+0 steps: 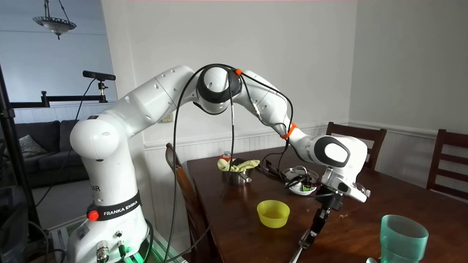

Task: Pick up the silver fork and hang it on the yellow bowl

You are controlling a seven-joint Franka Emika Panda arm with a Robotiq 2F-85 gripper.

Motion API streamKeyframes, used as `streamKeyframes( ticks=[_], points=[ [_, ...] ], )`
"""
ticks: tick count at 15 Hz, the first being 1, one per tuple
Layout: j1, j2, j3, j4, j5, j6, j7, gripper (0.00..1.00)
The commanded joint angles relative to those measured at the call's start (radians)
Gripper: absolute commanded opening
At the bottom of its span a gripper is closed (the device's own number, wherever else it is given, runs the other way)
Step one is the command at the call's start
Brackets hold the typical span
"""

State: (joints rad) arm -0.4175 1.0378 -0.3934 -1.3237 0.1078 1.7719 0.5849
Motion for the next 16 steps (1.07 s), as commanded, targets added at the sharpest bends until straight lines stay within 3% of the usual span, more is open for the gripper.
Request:
streamKeyframes(
  ticks=[1,5,10,16],
  points=[
    [-0.012,0.023,0.005,0.041,-0.004,-0.021,0.011,0.03],
    [0.015,-0.042,0.014,-0.038,-0.011,0.034,-0.027,0.03],
    [0.1,-0.138,0.0,-0.162,-0.039,0.138,-0.087,0.03],
    [0.193,-0.319,0.009,-0.402,-0.146,0.314,-0.177,0.03]
  ],
)
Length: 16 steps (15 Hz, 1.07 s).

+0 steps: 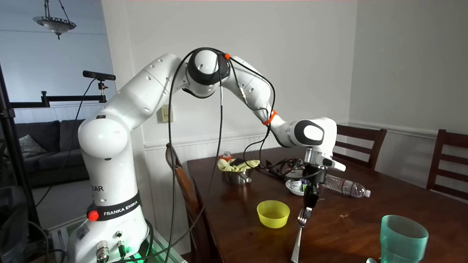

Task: Pick up the silver fork and hang it on the yellow bowl

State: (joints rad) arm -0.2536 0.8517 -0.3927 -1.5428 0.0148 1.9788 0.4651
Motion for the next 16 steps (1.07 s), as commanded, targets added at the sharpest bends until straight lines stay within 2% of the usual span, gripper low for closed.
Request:
streamKeyframes(
  ticks=[1,10,16],
  points=[
    [0.035,-0.159,0.011,-0.219,-0.066,0.134,-0.076,0.03],
    [0.042,-0.364,0.026,-0.482,-0.112,0.283,-0.198,0.03],
    [0.042,-0.436,0.056,-0.562,-0.11,0.326,-0.242,0.03]
  ],
)
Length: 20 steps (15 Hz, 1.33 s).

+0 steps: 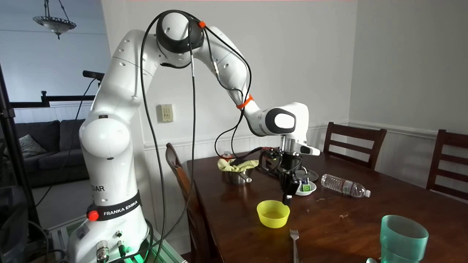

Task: Pick up the silver fork and hang it on the yellow bowl

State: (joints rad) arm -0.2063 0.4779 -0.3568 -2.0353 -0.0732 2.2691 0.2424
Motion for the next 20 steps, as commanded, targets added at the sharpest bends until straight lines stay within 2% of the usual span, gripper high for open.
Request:
streamKeyframes(
  ticks=[1,3,4,5,7,12,16,17,20],
  points=[
    [-0.006,-0.068,0.024,-0.076,-0.021,0.037,-0.022,0.03],
    [-0.006,-0.078,0.028,-0.085,-0.027,0.037,-0.029,0.03],
    [-0.006,-0.08,0.027,-0.089,-0.031,0.042,-0.03,0.07],
    [-0.011,-0.081,0.026,-0.089,-0.032,0.044,-0.037,0.35],
    [-0.033,-0.074,0.02,-0.076,-0.03,0.043,-0.069,0.34],
    [-0.133,-0.087,0.023,-0.08,0.008,0.098,-0.244,0.67],
    [-0.238,-0.081,0.056,-0.089,0.054,0.135,-0.48,0.95],
    [-0.262,-0.076,0.066,-0.09,0.064,0.145,-0.542,0.99],
    [-0.32,-0.066,0.103,-0.102,0.103,0.173,-0.713,1.0]
  ],
)
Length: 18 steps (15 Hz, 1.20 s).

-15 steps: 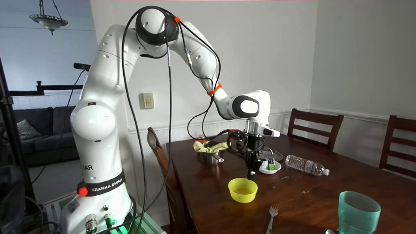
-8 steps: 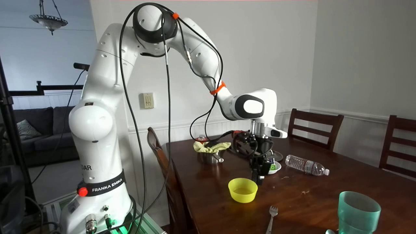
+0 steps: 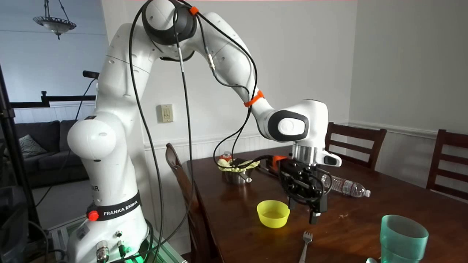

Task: Pick up the silver fork and hang it on the yellow bowl

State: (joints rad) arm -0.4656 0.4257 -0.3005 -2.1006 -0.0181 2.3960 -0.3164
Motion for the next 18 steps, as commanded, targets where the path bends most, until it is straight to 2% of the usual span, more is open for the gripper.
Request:
streamKeyframes(
  ticks=[1,3,4,9,10,13,18],
  points=[
    [-0.078,-0.01,0.059,-0.043,0.063,0.057,-0.203,1.0],
    [-0.101,0.013,0.074,-0.044,0.084,0.072,-0.261,1.0],
    [-0.067,0.006,0.048,-0.027,0.048,0.042,-0.189,1.0],
    [-0.084,0.019,0.064,-0.031,0.058,0.049,-0.226,1.0],
    [-0.092,0.056,0.075,-0.002,0.068,0.044,-0.243,1.0],
    [-0.085,0.107,0.082,0.017,0.043,0.115,-0.255,1.0],
    [-0.115,0.169,0.127,0.051,0.04,0.181,-0.35,1.0]
  ],
)
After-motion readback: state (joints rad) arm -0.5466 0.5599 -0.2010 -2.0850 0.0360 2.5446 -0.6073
